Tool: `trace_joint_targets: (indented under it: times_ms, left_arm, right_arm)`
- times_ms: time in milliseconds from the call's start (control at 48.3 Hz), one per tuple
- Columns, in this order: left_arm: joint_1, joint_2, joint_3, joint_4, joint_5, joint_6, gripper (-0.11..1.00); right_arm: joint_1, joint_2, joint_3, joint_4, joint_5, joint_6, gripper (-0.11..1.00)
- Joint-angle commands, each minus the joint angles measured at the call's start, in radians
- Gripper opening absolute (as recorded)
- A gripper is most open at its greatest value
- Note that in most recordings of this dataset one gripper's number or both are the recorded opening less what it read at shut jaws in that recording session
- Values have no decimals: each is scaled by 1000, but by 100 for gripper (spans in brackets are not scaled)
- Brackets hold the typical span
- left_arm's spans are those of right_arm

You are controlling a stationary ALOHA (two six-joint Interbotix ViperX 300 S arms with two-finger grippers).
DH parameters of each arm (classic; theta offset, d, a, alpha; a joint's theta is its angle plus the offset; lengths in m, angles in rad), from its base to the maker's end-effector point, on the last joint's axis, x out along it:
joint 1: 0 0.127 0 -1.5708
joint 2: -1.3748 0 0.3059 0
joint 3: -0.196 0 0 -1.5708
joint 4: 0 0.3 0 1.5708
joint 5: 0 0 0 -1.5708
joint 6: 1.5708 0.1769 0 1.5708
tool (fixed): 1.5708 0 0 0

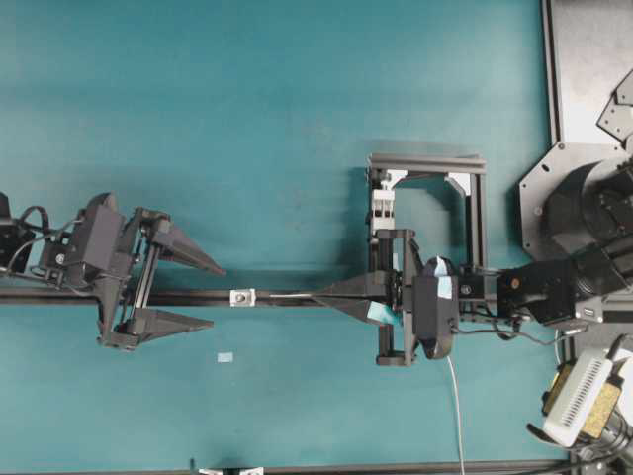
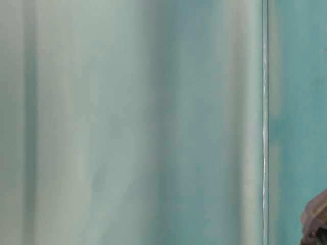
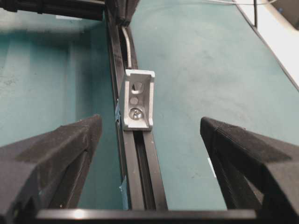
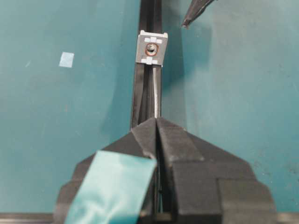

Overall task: Insert the wire into the hole on the right side and pull it with the left arm.
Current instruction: 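Align the wire tip with the bracket hole using the right gripper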

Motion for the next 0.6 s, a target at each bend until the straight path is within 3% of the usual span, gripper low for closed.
trace_joint_targets:
  times_ms: [0, 580]
  left_arm:
    - [-6, -14, -11, -2, -9, 2, 71]
    - [-6, -14, -17, -2, -8, 2, 71]
  right_arm:
    - [6, -5, -12, 2, -21, 2, 3]
    - [6, 9, -18, 3, -41, 3, 3]
